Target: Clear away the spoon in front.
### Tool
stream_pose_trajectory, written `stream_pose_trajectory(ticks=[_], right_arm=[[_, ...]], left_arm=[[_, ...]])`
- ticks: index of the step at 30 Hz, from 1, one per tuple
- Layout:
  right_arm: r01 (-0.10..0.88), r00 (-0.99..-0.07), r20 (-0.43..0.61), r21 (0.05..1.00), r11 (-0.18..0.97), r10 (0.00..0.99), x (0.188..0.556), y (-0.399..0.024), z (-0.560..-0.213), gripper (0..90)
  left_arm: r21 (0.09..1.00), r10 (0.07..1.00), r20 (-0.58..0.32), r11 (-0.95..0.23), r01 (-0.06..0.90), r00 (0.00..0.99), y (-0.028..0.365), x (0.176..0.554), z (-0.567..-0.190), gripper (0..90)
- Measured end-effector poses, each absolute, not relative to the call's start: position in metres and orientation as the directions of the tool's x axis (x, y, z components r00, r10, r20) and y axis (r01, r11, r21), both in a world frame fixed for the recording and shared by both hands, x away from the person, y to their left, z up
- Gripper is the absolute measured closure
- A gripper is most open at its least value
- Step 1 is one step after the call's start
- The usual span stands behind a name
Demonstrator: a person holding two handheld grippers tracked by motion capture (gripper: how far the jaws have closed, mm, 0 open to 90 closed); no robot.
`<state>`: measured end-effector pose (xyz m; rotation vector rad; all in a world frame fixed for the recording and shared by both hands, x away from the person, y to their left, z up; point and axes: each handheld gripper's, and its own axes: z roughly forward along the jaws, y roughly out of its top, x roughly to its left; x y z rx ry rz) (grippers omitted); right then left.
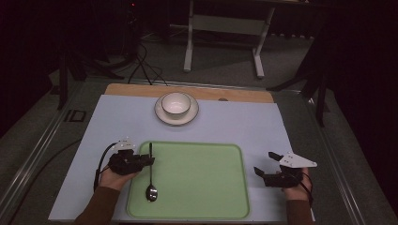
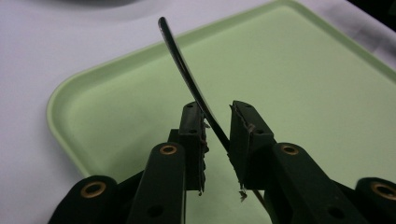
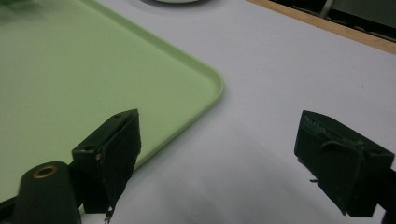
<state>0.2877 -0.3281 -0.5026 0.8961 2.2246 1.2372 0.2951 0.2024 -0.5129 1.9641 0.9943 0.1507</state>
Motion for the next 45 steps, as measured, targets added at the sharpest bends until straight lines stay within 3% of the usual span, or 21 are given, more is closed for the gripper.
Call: stream_pose_trajectory(ticks=[12,20,28,36,45], right_arm=[[0.324,-0.695,-0.065,0.861,0.392,0.716,0.288,-0.328,-0.503,14.3],[0.325,-0.696,-0.066,0.859,0.395,0.715,0.288,-0.328,-0.503,14.3],[0.326,-0.697,-0.065,0.858,0.396,0.715,0.288,-0.327,-0.503,14.3],[0.324,-0.701,-0.068,0.857,0.401,0.71,0.289,-0.327,-0.503,14.3],[0.327,-0.7,-0.067,0.855,0.403,0.711,0.289,-0.326,-0.504,14.3]], left_arm=[[0.714,0.724,-0.256,-0.305,0.631,0.64,0.2,0.303,-0.528,70.8],[0.684,0.748,-0.192,-0.362,0.633,0.635,0.195,0.303,-0.531,70.0],[0.693,0.791,-0.106,-0.375,0.615,0.603,0.192,0.303,-0.53,44.4],[0.718,0.813,-0.026,-0.39,0.577,0.582,0.191,0.312,-0.525,35.3],[0.778,0.828,-0.041,-0.325,0.538,0.559,0.201,0.315,-0.518,34.9]])
